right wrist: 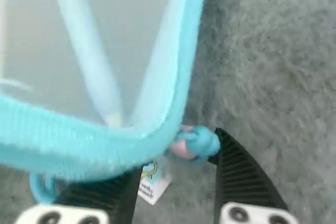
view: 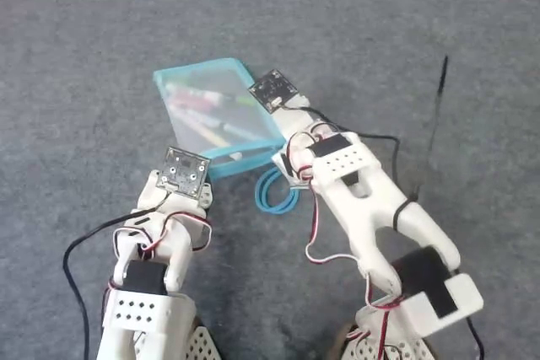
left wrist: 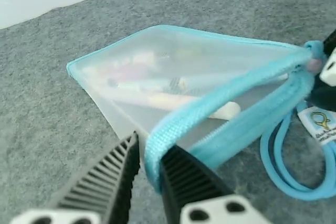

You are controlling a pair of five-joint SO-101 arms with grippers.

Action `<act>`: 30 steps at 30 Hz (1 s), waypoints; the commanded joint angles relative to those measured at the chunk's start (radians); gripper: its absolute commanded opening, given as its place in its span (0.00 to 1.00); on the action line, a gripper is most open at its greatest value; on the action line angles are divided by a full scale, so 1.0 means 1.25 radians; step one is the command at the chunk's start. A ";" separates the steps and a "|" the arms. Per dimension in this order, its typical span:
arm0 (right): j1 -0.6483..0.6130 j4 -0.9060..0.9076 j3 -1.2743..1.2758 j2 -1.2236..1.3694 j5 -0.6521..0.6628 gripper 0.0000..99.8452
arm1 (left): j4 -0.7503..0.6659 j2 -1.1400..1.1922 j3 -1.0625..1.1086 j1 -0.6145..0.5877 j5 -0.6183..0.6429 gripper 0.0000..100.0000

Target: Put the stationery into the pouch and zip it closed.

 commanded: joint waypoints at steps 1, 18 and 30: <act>-0.007 -0.062 -0.011 -0.003 -0.018 0.18 | -0.022 -0.001 -0.008 0.004 -0.006 0.01; 0.029 0.316 0.009 -0.428 -0.020 0.01 | -0.023 -0.001 -0.007 0.009 -0.006 0.01; -0.197 0.452 0.074 -0.654 0.071 0.01 | -0.026 0.000 -0.007 0.010 -0.005 0.01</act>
